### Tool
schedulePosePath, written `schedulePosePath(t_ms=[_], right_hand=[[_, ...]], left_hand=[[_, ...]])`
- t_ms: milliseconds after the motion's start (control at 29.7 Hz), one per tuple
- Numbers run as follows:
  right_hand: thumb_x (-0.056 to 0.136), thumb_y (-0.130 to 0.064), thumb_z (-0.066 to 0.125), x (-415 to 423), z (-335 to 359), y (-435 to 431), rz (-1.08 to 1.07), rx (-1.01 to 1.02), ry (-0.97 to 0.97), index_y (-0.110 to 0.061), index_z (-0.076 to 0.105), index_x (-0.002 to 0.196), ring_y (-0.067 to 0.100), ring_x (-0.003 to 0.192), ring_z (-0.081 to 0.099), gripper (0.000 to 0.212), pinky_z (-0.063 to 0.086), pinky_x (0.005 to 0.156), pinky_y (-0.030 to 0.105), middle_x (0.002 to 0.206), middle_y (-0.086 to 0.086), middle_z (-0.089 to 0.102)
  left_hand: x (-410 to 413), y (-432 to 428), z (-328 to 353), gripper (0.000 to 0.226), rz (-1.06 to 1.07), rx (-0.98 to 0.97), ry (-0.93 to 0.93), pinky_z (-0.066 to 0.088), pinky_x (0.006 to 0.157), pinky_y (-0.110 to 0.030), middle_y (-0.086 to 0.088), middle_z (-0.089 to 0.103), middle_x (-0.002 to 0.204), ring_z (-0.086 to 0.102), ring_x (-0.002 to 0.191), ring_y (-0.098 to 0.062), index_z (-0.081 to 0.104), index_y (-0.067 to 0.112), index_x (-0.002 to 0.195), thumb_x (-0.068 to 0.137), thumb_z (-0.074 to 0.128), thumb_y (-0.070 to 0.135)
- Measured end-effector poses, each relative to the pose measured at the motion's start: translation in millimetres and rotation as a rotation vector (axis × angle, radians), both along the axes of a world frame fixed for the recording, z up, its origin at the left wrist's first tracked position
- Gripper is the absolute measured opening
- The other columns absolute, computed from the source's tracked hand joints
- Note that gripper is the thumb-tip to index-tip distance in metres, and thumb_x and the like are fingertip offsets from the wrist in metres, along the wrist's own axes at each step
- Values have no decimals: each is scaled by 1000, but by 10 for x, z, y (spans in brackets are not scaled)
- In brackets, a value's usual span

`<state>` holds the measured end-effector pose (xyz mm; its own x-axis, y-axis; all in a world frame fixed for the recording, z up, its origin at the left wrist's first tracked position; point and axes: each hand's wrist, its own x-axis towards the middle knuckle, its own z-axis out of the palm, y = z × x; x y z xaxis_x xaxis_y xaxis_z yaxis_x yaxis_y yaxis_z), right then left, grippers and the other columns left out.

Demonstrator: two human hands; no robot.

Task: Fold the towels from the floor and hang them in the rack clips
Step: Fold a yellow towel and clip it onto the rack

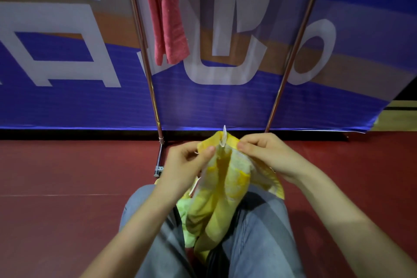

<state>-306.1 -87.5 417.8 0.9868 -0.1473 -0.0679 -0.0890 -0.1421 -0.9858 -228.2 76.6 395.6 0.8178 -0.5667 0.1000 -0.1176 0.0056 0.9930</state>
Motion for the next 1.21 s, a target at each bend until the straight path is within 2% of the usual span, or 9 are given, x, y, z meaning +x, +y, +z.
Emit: schedulePosePath(t_ms=[101, 202, 269, 437, 572, 706, 908, 1043, 1211], right_hand=[[87, -13, 50, 112, 1, 117, 24, 95, -8, -10, 67, 77, 2, 56, 59, 19, 47, 56, 13, 59, -5, 67], [88, -14, 48, 149, -25, 138, 26, 230, -4, -3, 67, 86, 8, 62, 65, 22, 52, 61, 18, 67, 1, 71], [89, -13, 46, 148, -36, 156, 44, 255, 6, -4, 67, 85, 8, 61, 66, 23, 52, 59, 17, 66, 1, 72], [89, -8, 49, 133, -130, 142, 18, 171, 9, -3, 63, 93, 0, 55, 62, 15, 45, 52, 10, 59, -6, 67], [78, -10, 64, 21, -327, 48, 27, 227, 18, -16, 60, 104, -1, 81, 65, 27, 49, 67, 10, 89, -7, 70], [66, -24, 67, -113, -679, -23, 44, 202, 123, -19, 65, 100, 2, 91, 61, 34, 49, 80, 15, 91, -7, 72], [83, -8, 62, -161, -1069, -88, -155, 54, 205, -16, 68, 77, 6, 69, 61, 11, 48, 67, 16, 70, -7, 68], [85, -2, 56, -167, -1008, -71, -330, 200, 155, -7, 65, 76, 9, 53, 64, 13, 54, 53, 18, 59, 1, 67], [85, -1, 55, -28, -755, -36, -464, 306, -1, -3, 63, 74, 10, 45, 61, 14, 52, 45, 18, 54, 2, 67]], left_hand=[[-86, -123, 28, 21, -34, -9, -80, 44, 58, -12, 17, 62, 53, 52, 57, 4, 65, 27, 66, 82, 64, 13], [-75, -135, 9, 6, -34, -7, -86, 50, 65, -25, 17, 69, 65, 58, 68, -7, 67, 30, 75, 71, 68, 25], [-39, -117, 1, 7, -38, 27, -96, 52, 67, -30, 15, 69, 65, 61, 69, -9, 68, 27, 73, 71, 71, 21], [24, -70, -2, 18, -46, 102, -89, 49, 59, -20, 14, 66, 54, 59, 58, 1, 66, 22, 65, 77, 67, 9], [105, 5, -16, 17, 7, 91, 21, 53, 65, -33, 5, 68, 59, 63, 65, -16, 68, 18, 65, 78, 65, 8], [159, 53, 14, 13, 28, 70, 37, 47, 50, -12, 9, 66, 50, 60, 52, 1, 66, 10, 68, 80, 62, 4], [283, 114, 7, 13, 124, 62, 31, 49, 59, -23, -17, 62, 74, 57, 68, -22, 66, -5, 80, 81, 63, 8], [371, 203, -18, 12, 207, 55, 37, 51, 57, -17, 5, 67, 56, 60, 55, -2, 67, 9, 70, 81, 63, 9], [380, 221, -213, 17, 310, 70, 93, 49, 51, -13, -11, 60, 65, 55, 47, 1, 64, 3, 69, 85, 60, 10]])
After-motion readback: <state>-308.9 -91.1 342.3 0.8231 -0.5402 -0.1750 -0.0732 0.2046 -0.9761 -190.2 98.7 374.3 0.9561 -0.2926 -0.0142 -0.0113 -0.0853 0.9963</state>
